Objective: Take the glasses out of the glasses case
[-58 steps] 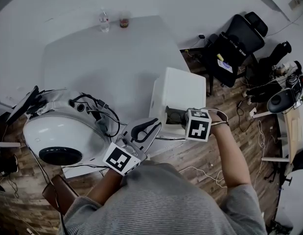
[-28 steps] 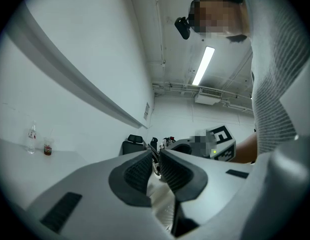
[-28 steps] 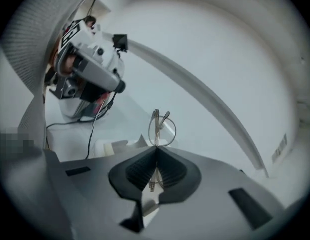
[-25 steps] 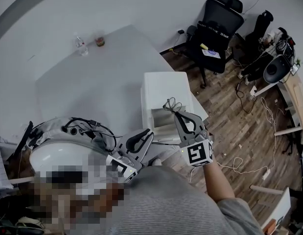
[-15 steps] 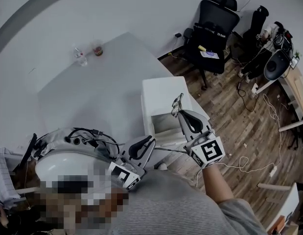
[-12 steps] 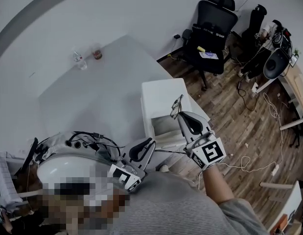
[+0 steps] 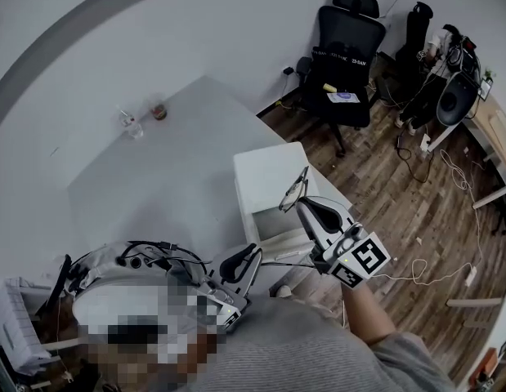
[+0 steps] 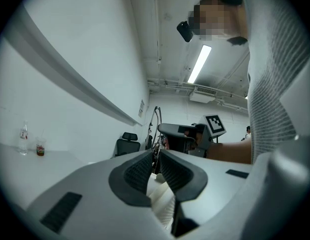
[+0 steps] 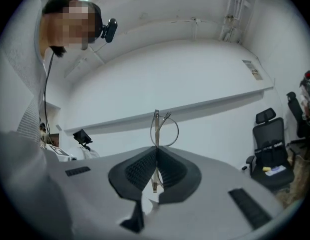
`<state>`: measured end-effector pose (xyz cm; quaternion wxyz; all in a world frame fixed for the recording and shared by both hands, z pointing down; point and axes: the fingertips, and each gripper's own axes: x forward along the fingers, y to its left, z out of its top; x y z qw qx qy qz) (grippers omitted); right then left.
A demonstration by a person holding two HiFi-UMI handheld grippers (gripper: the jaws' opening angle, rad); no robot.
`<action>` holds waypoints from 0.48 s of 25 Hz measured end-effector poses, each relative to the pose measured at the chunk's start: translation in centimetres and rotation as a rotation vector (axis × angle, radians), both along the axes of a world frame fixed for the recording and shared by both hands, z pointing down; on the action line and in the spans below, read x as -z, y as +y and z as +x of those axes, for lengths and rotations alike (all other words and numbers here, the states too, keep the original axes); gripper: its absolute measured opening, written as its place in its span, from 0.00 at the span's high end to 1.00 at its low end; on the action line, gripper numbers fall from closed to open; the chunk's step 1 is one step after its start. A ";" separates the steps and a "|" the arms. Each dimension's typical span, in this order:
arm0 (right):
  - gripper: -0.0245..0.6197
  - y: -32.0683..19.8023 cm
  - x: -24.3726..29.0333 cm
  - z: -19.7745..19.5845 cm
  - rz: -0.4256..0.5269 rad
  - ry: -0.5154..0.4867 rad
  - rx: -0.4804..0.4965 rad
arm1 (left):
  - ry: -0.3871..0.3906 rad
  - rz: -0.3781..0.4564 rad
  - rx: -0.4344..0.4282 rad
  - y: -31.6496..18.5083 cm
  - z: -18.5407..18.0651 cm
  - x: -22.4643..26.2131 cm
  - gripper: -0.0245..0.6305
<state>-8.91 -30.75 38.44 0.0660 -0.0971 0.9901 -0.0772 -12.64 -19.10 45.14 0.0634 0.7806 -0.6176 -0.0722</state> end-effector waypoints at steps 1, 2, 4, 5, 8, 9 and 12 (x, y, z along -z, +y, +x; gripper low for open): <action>0.94 0.1 0.3 0.1 -0.018 -0.022 0.021 | 0.002 0.000 0.002 0.0 -0.1 0.0 0.88; 0.94 0.2 0.7 0.3 -0.038 -0.045 0.044 | 0.004 -0.001 0.005 0.1 -0.2 0.0 0.88; 0.94 0.3 1.3 0.6 -0.071 -0.085 0.081 | 0.002 0.001 0.006 0.0 -0.3 0.1 0.88; 0.94 0.2 1.5 0.8 -0.080 -0.098 0.094 | -0.001 0.005 0.005 0.0 -0.3 0.2 0.88; 0.94 0.2 2.0 1.3 -0.097 -0.126 0.126 | -0.004 0.012 0.007 0.0 -0.4 0.2 0.88; 0.94 0.2 2.2 1.4 -0.107 -0.140 0.140 | -0.003 0.010 0.008 0.0 -0.5 0.2 0.88; 0.94 0.7 3.1 2.0 -0.143 -0.201 0.213 | -0.004 0.026 0.009 0.0 -0.8 0.5 0.88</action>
